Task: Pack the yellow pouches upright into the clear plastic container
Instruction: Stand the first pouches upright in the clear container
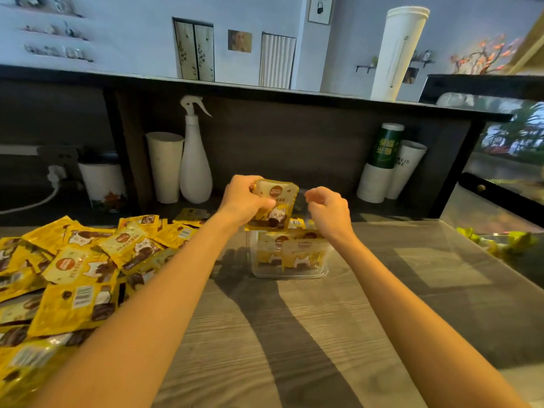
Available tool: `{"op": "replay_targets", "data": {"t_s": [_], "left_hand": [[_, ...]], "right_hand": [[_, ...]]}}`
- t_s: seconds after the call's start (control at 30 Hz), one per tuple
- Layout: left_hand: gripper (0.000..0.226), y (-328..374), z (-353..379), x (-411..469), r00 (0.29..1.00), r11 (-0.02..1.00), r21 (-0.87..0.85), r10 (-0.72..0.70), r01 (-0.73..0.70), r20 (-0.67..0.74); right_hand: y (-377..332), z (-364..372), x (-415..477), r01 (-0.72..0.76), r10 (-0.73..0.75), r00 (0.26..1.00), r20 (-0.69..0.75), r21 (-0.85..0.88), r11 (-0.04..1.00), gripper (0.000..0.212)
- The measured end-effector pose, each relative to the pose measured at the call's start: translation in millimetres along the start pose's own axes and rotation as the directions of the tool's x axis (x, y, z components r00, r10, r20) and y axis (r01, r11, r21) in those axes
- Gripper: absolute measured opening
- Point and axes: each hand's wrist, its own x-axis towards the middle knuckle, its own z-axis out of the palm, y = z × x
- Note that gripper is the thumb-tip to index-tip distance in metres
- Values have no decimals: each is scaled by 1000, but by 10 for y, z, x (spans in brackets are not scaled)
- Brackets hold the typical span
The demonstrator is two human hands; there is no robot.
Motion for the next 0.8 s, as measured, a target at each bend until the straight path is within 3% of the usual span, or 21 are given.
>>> {"op": "replay_targets", "data": {"t_s": [0.2,0.37,0.57,0.67,0.8], "left_hand": [[16,1,113,114,995,983,150,101,-103,25],[14,-49,146,171,982,962,271,-32,-19,184],[18,-106,152,203,875,906,412,-120,-97,469],[21,-104,191,205,827,879,470,-199,-87,525],[17,-88,158,240,768,904,428,-258,-23,586]], "right_hand": [[24,49,226,-89,92,994,64,-54,995,33],[-54,57,368,-166,210,944,253,-185,969,30],[-45,84,393,-131,281,863,419,-351,927,24],[10,128,459,-134,277,864,420,-338,932,24],[63,234,617,31,168,882,441,-409,912,36]]}}
